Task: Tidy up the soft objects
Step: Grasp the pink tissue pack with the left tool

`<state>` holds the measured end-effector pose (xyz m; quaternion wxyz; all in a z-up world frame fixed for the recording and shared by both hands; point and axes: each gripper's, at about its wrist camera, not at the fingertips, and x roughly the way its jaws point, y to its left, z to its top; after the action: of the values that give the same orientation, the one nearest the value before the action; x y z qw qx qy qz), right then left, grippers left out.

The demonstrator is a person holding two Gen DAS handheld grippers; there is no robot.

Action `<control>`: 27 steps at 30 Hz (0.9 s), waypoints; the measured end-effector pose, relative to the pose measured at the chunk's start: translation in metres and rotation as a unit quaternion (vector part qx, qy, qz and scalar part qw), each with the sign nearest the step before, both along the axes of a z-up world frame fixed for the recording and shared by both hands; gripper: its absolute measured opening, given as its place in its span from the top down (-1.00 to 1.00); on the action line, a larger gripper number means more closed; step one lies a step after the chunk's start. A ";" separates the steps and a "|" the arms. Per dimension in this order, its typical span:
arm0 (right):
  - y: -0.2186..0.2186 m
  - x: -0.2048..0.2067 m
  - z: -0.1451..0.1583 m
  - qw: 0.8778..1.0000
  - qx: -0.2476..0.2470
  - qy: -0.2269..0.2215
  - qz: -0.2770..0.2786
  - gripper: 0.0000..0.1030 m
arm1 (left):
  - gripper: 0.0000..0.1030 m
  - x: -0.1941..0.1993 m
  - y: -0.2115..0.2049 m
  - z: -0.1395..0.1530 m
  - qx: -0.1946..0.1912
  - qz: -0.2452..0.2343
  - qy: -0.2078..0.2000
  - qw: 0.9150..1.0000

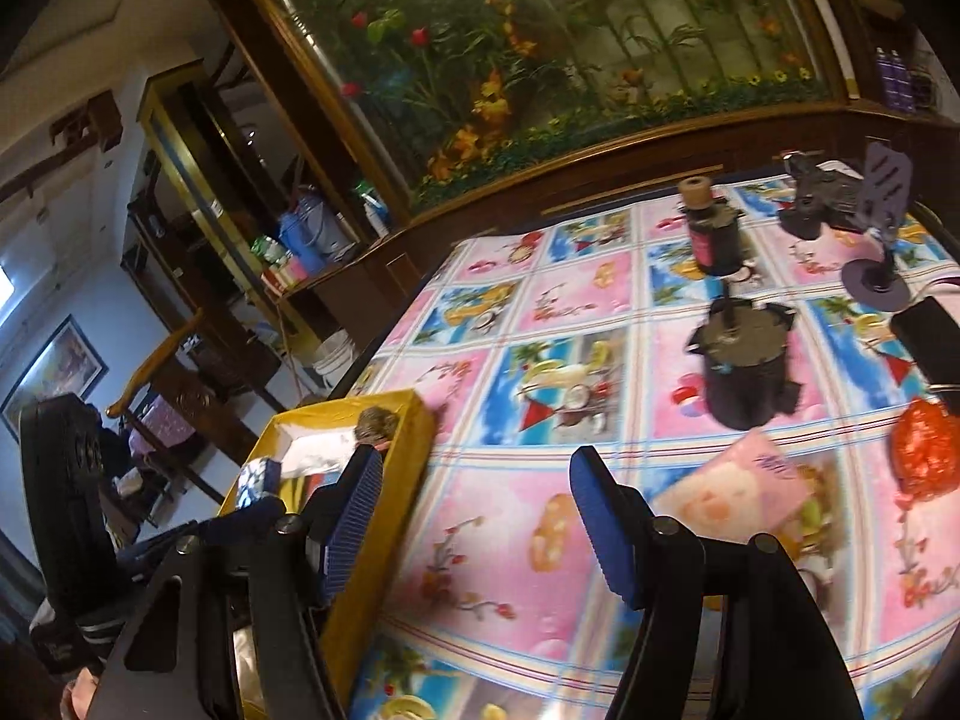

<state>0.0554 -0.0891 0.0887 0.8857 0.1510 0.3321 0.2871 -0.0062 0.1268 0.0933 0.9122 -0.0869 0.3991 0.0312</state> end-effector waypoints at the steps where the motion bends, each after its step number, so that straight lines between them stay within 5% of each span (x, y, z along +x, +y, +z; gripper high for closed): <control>1: -0.011 0.001 0.001 1.000 -0.001 -0.003 -0.007 -0.35 | -0.33 0.004 -0.012 -0.003 0.002 -0.012 0.004 1.000; 8: -0.086 0.012 0.005 0.997 -0.032 -0.018 -0.073 -0.61 | -0.48 0.027 -0.087 -0.011 0.008 -0.094 0.005 0.996; 18: -0.201 0.024 -0.008 0.986 0.016 0.025 -0.166 -0.62 | -0.56 0.080 -0.152 -0.043 0.010 -0.155 0.033 0.987; 27: -0.214 0.034 -0.024 0.981 0.027 0.068 -0.182 -0.62 | -0.57 0.105 -0.162 -0.055 -0.008 -0.185 0.019 0.983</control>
<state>0.0893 -0.3028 0.0648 0.8940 0.2519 0.3507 0.1193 0.0987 -0.0354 0.0378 0.8937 -0.0183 0.4259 -0.1397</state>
